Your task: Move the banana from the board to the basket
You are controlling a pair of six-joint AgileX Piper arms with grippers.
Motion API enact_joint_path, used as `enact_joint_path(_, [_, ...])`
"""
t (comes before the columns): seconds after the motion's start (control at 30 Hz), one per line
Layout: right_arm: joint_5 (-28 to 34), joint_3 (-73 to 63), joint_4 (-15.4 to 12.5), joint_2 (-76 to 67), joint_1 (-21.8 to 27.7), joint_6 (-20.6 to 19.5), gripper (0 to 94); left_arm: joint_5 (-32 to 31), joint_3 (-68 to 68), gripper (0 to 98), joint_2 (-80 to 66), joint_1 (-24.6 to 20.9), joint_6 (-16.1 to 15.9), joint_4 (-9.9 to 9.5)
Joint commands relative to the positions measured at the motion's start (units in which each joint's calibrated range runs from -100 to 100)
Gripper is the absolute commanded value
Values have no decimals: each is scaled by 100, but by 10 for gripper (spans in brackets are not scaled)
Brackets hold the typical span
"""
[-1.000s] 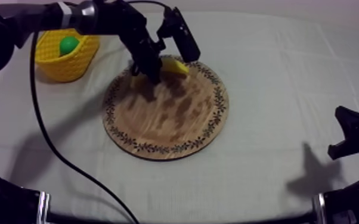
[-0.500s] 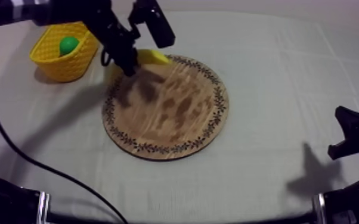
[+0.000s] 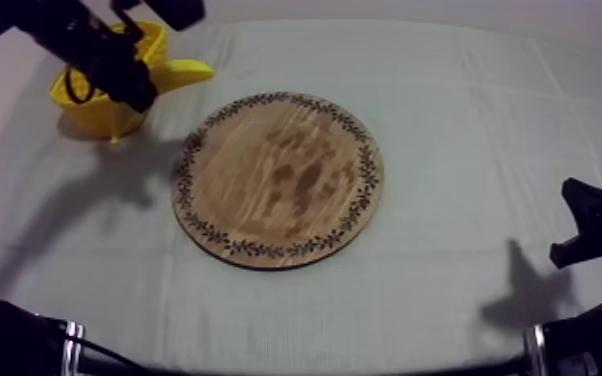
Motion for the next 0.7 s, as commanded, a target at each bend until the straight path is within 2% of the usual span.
enact_joint_path(0.0, [-3,-3,0,0,0,1,3,155,120,154,-523,-193,184,10])
enact_joint_path(0.17, [-3,-3,0,0,0,1,3,262,61,165,-987,-706,417,28])
enact_joint_path(0.33, [-3,-3,0,0,0,1,3,257,-370,169,-1060,-1120,582,-59])
enact_joint_path(0.67, [-3,-3,0,0,0,1,3,-52,-1451,165,-244,-1362,788,-233])
